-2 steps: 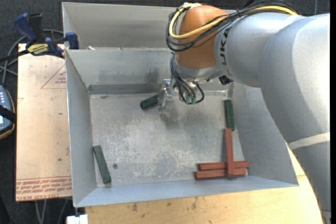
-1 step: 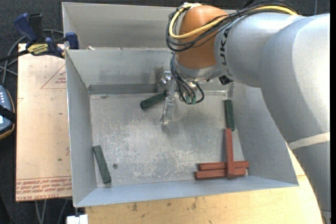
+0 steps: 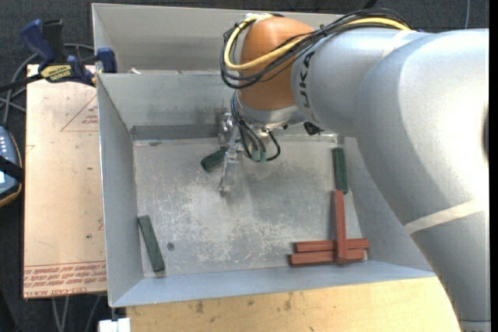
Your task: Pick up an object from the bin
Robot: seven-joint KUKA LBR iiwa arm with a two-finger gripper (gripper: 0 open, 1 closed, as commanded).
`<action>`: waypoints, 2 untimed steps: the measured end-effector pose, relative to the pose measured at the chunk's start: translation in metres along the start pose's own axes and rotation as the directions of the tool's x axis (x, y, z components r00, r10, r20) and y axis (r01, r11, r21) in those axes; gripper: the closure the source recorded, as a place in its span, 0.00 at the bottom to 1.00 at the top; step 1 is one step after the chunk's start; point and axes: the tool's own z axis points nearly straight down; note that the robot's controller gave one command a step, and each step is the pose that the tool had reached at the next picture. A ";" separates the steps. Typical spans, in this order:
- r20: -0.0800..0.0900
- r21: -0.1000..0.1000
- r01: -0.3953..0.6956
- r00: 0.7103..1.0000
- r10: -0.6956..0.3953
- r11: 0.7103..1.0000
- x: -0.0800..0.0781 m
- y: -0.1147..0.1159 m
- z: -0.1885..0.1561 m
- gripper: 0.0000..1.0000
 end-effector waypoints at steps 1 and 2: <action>0.012 -0.004 -0.002 1.000 0.002 1.000 -0.003 0.000 -0.003 1.00; 0.017 -0.003 0.181 0.983 -0.181 0.983 0.028 0.038 -0.101 1.00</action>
Offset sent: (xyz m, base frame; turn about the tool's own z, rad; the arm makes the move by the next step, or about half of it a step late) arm 0.0000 0.0000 0.0000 0.0000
